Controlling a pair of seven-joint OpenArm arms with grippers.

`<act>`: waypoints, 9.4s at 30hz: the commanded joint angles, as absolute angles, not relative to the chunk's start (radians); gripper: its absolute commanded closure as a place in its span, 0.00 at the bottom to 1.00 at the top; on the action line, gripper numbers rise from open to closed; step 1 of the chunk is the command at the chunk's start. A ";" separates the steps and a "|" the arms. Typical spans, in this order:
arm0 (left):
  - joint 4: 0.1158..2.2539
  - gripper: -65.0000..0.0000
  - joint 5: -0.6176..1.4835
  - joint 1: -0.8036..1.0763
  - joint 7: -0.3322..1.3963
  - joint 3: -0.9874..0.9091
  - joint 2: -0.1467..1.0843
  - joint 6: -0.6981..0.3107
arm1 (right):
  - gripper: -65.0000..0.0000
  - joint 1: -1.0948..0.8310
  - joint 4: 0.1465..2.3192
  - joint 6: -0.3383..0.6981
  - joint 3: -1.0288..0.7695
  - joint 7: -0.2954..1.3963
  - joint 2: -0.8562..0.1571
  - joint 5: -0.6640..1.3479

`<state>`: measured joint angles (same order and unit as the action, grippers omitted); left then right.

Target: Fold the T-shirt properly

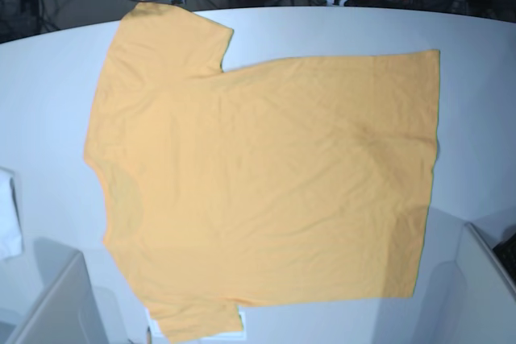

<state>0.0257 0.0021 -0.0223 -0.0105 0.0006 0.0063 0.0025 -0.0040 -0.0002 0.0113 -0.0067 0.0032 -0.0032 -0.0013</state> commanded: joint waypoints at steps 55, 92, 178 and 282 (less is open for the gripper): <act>0.713 1.00 0.007 0.591 -0.005 -0.002 0.091 0.010 | 1.00 -0.598 0.736 0.007 -0.179 0.005 -0.016 0.002; 1.975 1.00 0.288 1.201 -0.044 -0.343 0.147 0.010 | 0.90 -0.730 2.005 0.133 -0.302 0.340 0.094 0.259; 1.475 0.40 0.711 0.400 0.783 -0.837 0.064 -0.539 | 1.00 -0.529 1.606 0.136 -0.470 0.769 -0.053 0.796; 1.839 1.00 0.587 0.214 0.983 -0.802 0.139 -0.300 | 1.00 -0.082 1.807 0.073 -0.461 1.056 -0.053 0.794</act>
<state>1.8217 0.5701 0.2226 1.0100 -0.7990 0.1211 -0.2947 -0.0914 1.7908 0.0677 -0.4587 1.0695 -0.0444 0.7815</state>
